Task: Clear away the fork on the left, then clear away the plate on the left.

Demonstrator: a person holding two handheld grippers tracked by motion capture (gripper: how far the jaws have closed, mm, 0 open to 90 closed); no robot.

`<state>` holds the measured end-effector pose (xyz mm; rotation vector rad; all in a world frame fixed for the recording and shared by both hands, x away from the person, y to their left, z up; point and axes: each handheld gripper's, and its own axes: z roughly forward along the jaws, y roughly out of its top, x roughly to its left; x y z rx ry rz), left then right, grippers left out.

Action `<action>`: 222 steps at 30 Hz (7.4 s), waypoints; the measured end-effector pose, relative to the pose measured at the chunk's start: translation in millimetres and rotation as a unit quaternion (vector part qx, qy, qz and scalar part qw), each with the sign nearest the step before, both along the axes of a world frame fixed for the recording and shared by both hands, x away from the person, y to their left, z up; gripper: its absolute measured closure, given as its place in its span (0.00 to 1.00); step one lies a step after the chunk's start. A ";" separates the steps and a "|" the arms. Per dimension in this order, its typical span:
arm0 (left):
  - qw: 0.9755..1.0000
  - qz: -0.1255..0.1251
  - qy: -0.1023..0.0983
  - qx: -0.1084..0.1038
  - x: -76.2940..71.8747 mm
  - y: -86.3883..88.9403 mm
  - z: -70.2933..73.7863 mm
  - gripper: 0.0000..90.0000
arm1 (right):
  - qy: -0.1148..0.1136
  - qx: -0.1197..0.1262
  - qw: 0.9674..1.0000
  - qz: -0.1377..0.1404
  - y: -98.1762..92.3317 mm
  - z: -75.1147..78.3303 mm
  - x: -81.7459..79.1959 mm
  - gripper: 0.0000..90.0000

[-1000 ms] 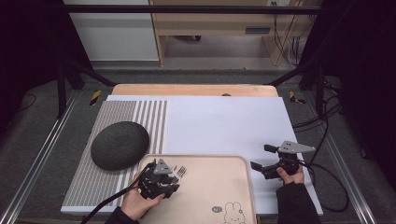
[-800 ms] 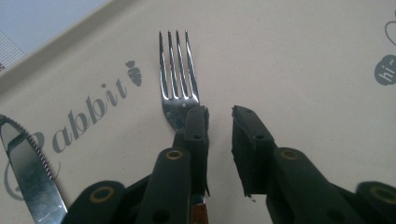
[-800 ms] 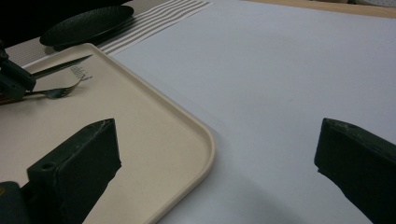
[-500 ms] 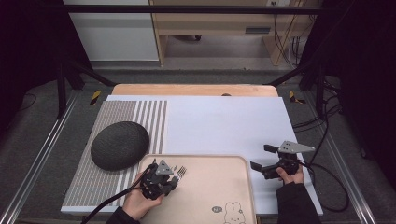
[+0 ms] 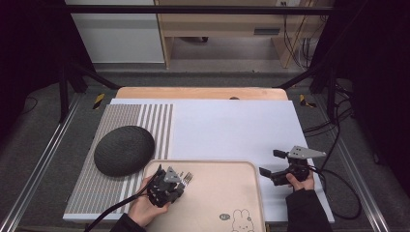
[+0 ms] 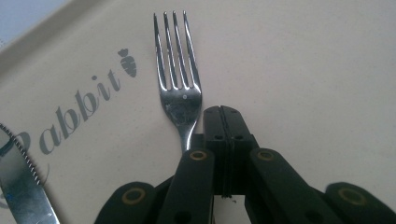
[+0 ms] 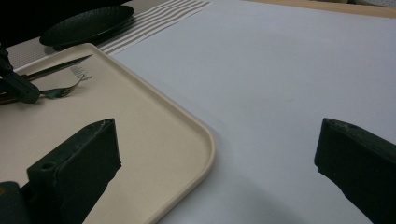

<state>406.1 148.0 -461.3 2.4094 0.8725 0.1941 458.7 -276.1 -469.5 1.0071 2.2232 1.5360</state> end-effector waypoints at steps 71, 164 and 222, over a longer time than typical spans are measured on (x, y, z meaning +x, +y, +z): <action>0.997 0.045 -0.056 -0.025 8.2 48.1 18.1 0.76 | -0.001 -0.001 1.000 -0.002 -0.2 0.2 0.0 0.00; 0.984 -0.052 -0.163 0.047 12.9 157.8 54.7 0.03 | -0.002 -0.003 1.000 -0.017 -2.5 1.1 -0.2 0.00; 0.868 -0.088 -0.358 0.332 20.3 151.7 -16.1 0.14 | -0.002 -0.007 1.000 -0.016 -1.7 0.7 0.0 0.00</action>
